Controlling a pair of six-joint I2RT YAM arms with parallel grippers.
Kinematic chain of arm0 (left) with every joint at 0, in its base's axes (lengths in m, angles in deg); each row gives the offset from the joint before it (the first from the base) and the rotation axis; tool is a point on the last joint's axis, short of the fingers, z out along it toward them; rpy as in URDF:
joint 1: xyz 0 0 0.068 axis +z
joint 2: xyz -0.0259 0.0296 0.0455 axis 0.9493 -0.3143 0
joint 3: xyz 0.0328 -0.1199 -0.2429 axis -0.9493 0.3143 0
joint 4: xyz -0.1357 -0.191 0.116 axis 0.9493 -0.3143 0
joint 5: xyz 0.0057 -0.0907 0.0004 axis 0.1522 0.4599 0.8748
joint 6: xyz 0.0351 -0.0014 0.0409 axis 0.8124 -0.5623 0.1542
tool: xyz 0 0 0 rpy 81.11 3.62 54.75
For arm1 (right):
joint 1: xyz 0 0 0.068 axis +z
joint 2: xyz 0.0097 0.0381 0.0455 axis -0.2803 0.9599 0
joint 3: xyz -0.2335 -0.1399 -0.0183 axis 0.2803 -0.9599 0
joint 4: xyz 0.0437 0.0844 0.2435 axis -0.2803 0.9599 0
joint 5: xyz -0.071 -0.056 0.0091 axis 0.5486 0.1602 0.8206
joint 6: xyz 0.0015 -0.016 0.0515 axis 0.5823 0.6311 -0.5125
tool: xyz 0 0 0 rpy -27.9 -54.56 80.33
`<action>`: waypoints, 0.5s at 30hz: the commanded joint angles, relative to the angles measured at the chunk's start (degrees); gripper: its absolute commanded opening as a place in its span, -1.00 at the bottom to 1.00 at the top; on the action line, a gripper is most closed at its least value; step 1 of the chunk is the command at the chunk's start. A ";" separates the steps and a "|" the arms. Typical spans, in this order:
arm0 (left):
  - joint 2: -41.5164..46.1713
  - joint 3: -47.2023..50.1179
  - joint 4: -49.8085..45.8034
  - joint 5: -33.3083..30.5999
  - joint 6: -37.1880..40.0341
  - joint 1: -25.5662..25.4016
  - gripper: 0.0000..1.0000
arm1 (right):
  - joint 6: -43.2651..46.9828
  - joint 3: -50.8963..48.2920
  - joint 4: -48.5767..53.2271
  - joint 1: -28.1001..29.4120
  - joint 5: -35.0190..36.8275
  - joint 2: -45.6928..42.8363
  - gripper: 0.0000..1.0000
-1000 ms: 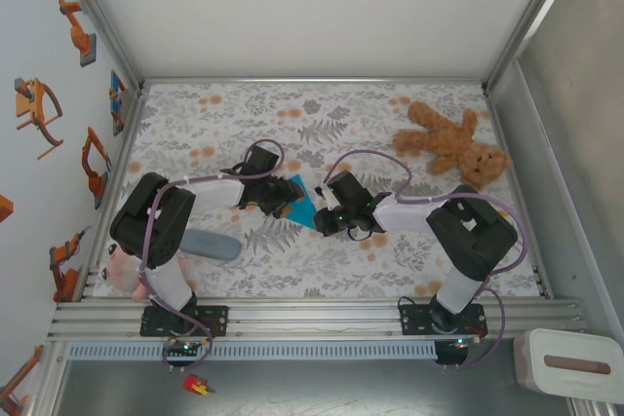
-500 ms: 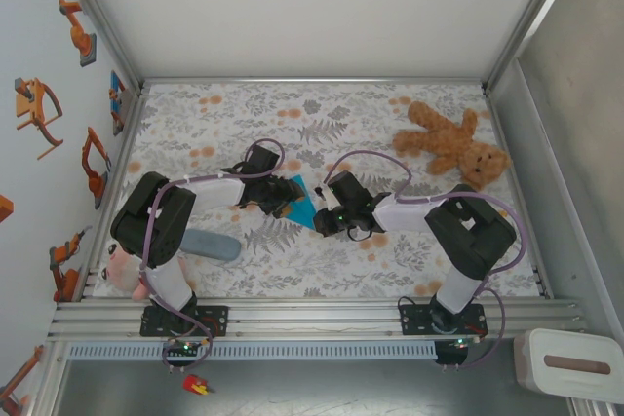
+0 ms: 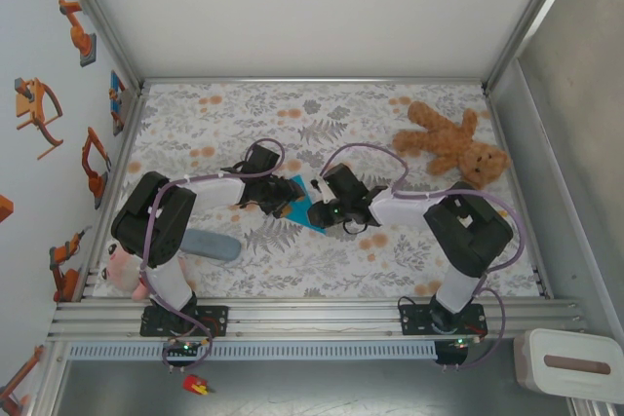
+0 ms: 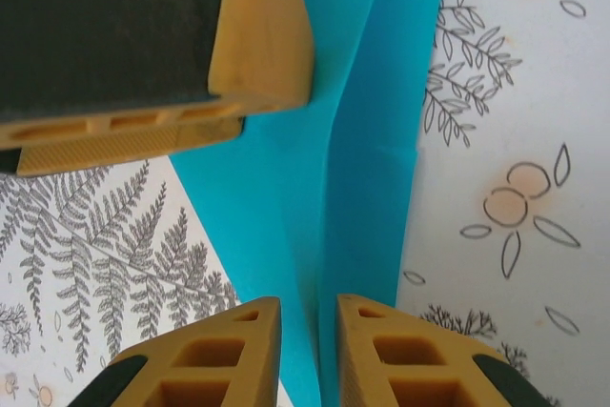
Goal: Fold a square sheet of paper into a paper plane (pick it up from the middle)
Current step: Fourth fold the wing at the center of the table.
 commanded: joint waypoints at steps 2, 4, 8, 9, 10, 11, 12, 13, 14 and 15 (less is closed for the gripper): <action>-4.07 1.71 -7.43 -2.06 1.38 -0.50 -0.04 | 1.04 1.84 0.06 -0.13 0.67 2.01 -0.57; -4.10 1.67 -7.44 -2.07 1.38 -0.50 -0.03 | 1.13 2.03 -0.08 -0.16 0.52 2.33 -0.57; -4.10 1.66 -7.49 -1.99 1.46 -0.52 -0.04 | 1.28 2.03 -0.46 -0.16 0.23 2.49 -0.59; -4.05 1.68 -7.51 -1.95 1.47 -0.48 -0.04 | 1.37 2.02 -0.46 -0.14 0.23 2.63 -0.60; -3.92 1.71 -7.49 -2.02 1.47 -0.52 -0.04 | 1.42 2.04 -0.46 -0.13 0.15 2.74 -0.62; -3.91 1.68 -7.51 -1.98 1.39 -0.51 -0.04 | 1.53 2.02 -0.46 -0.09 -0.03 2.80 -0.64; -3.88 1.66 -7.48 -1.95 1.43 -0.50 -0.03 | 1.61 2.03 -0.47 -0.14 -0.20 2.93 -0.67; -3.73 1.64 -7.49 -1.99 1.45 -0.51 -0.04 | 1.60 2.03 -0.46 -0.14 -0.42 3.13 -0.70; -3.68 1.60 -7.59 -1.95 1.47 -0.51 -0.03 | 1.70 1.95 -0.53 -0.22 -0.72 3.21 -0.74; -3.53 1.58 -7.57 -1.97 1.47 -0.46 -0.04 | 1.74 1.88 -0.55 -0.30 -1.07 3.29 -0.77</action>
